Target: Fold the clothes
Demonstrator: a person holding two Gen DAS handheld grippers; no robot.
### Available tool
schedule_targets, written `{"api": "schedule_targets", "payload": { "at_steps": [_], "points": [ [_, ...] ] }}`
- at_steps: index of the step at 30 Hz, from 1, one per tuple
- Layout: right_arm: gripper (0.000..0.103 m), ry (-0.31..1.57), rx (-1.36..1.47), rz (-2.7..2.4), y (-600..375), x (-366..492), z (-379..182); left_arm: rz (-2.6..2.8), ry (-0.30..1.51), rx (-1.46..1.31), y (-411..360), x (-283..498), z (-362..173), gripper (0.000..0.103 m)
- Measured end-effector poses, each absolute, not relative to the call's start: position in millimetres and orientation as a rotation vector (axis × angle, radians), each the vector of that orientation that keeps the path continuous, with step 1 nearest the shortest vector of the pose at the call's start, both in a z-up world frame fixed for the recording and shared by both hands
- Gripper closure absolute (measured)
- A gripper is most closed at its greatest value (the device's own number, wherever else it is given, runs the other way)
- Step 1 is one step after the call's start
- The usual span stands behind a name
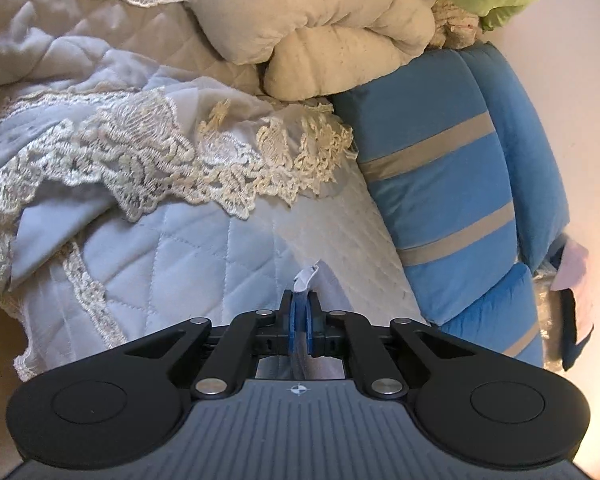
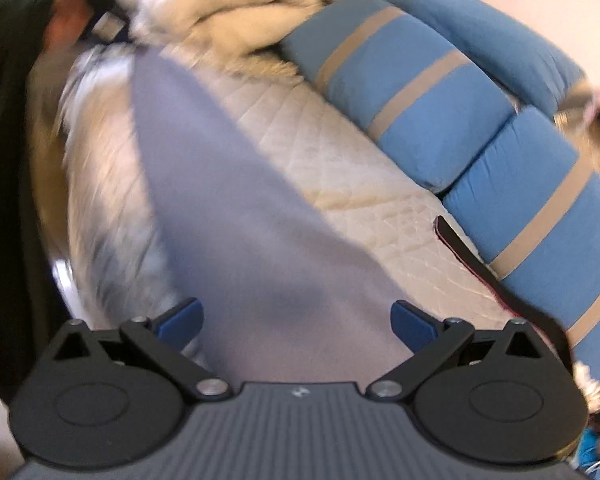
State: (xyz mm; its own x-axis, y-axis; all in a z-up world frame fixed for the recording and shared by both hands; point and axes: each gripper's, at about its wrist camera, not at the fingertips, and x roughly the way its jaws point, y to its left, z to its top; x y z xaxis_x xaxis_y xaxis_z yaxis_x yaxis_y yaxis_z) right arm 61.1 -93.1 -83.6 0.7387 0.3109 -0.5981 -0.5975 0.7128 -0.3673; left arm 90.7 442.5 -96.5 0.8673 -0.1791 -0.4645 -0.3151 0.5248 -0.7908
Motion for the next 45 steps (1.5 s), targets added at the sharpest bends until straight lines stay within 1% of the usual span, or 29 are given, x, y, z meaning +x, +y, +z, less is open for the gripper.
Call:
{"api": "schedule_targets", "payload": {
  "at_steps": [2,4,5,6,8,10,13,15,19,21,22,23,24,25,26,27,30,37,40,42,43,44,45],
  "points": [
    [0.0,0.551,-0.522,0.54,-94.5,84.4,-76.7,0.072,0.544,-1.042,443.7,89.3,-99.5,0.096],
    [0.0,0.57,-0.49,0.558,-95.9,104.7,-75.2,0.071,0.56,-1.067,446.6,87.1,-104.2,0.085],
    [0.0,0.578,-0.481,0.569,-96.6,113.7,-75.6,0.068,0.562,-1.078,447.8,85.6,-106.5,0.069],
    [0.0,0.585,-0.473,0.578,-96.9,122.5,-76.2,0.066,0.563,-1.09,448.6,83.5,-109.0,0.06],
    [0.0,0.599,-0.455,0.591,-96.3,139.3,-78.2,0.048,0.559,-1.118,448.5,80.0,-115.0,0.055],
    [0.003,0.618,-0.417,0.609,-96.6,154.7,-78.8,0.022,0.56,-1.151,446.4,78.1,-122.0,0.054],
    [0.011,0.655,-0.35,0.627,-96.8,182.1,-80.7,-0.003,0.558,-1.192,439.7,75.6,-131.5,0.054],
    [0.023,0.69,-0.322,0.642,-94.3,197.5,-84.5,-0.023,0.556,-1.207,434.6,74.7,-135.7,0.054],
    [0.039,0.768,-0.283,0.678,-87.0,225.7,-94.7,-0.052,0.558,-1.212,427.1,75.6,-137.7,0.054],
    [0.052,0.806,-0.268,0.698,-83.0,238.3,-99.7,-0.064,0.563,-1.213,425.0,76.9,-138.1,0.054],
    [0.055,0.824,-0.27,0.717,-80.1,241.4,-102.2,-0.067,0.565,-1.213,424.2,77.7,-138.3,0.054],
    [0.061,0.838,-0.273,0.733,-77.7,243.8,-104.4,-0.069,0.566,-1.214,423.5,78.5,-138.5,0.054],
    [0.072,0.844,-0.276,0.748,-75.8,244.9,-105.6,-0.071,0.567,-1.215,422.8,79.2,-138.7,0.054],
    [0.077,0.845,-0.282,0.762,-73.8,245.0,-106.6,-0.071,0.566,-1.216,422.4,79.7,-139.0,0.054],
    [0.085,0.845,-0.293,0.774,-71.5,244.3,-107.6,-0.072,0.564,-1.219,422.3,80.2,-139.1,0.054],
    [0.102,0.844,-0.303,0.782,-69.5,243.7,-108.6,-0.072,0.564,-1.219,422.2,80.9,-139.1,0.054],
    [0.102,0.809,-0.328,0.77,-67.7,240.6,-104.9,-0.072,0.563,-1.223,421.9,82.4,-138.8,0.054],
    [0.102,0.632,-0.344,0.711,-70.3,234.3,-78.0,-0.064,0.549,-1.242,422.1,84.9,-139.4,0.054],
    [0.102,0.662,-0.346,0.693,-70.0,239.3,-76.5,-0.058,0.539,-1.259,421.8,86.2,-140.7,0.054],
    [0.074,0.666,-0.351,0.657,-70.9,239.5,-77.8,-0.056,0.529,-1.277,421.9,87.5,-141.9,0.054],
    [0.067,0.665,-0.354,0.641,-71.5,238.6,-77.9,-0.058,0.52,-1.29,422.0,88.3,-143.0,0.054],
    [0.052,0.657,-0.358,0.625,-72.5,235.9,-77.0,-0.06,0.512,-1.301,421.6,89.5,-143.9,0.054],
    [0.039,0.648,-0.362,0.613,-73.3,232.6,-75.8,-0.061,0.505,-1.311,421.1,90.9,-144.5,0.054]
  ]
}}
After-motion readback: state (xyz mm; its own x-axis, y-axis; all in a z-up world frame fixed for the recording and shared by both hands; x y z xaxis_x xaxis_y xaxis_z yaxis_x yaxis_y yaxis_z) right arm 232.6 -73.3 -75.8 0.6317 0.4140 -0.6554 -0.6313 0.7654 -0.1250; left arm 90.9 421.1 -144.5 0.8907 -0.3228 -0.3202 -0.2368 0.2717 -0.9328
